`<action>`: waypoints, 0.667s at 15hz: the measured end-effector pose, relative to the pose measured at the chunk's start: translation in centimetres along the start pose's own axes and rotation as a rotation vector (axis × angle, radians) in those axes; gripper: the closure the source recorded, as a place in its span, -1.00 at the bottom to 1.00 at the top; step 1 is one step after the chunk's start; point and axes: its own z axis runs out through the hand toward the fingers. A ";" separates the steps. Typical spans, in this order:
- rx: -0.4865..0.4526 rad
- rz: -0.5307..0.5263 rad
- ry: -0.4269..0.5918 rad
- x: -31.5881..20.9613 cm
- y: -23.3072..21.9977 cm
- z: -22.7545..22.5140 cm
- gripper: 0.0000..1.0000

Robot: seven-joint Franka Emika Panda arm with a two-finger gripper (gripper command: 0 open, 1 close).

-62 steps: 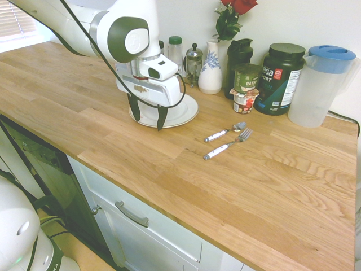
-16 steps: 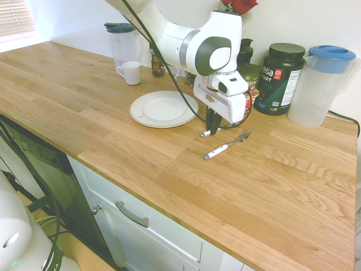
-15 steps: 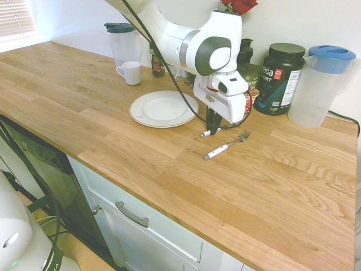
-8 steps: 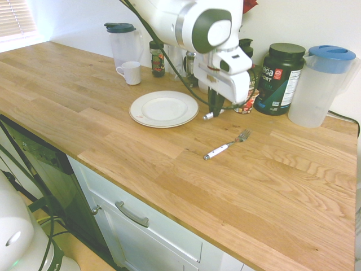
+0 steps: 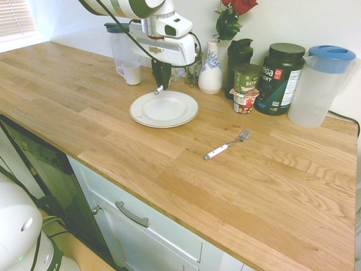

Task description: Put the spoon into the plate

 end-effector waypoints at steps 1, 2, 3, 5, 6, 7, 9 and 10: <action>0.002 -0.061 0.004 -0.2 -0.3 0.5 1.00; 0.002 -0.122 0.008 -0.3 -0.5 1.2 1.00; -0.001 -0.169 0.008 -0.3 -0.7 1.9 1.00; -0.015 -0.211 0.010 -1.1 -1.1 3.5 1.00; -0.023 -0.227 0.009 -1.7 -1.2 4.3 1.00; -0.031 -0.241 0.009 -2.2 -1.3 5.0 1.00; -0.045 -0.259 0.018 -2.8 -1.2 6.0 1.00; -0.049 -0.263 0.020 -3.0 -1.3 6.4 1.00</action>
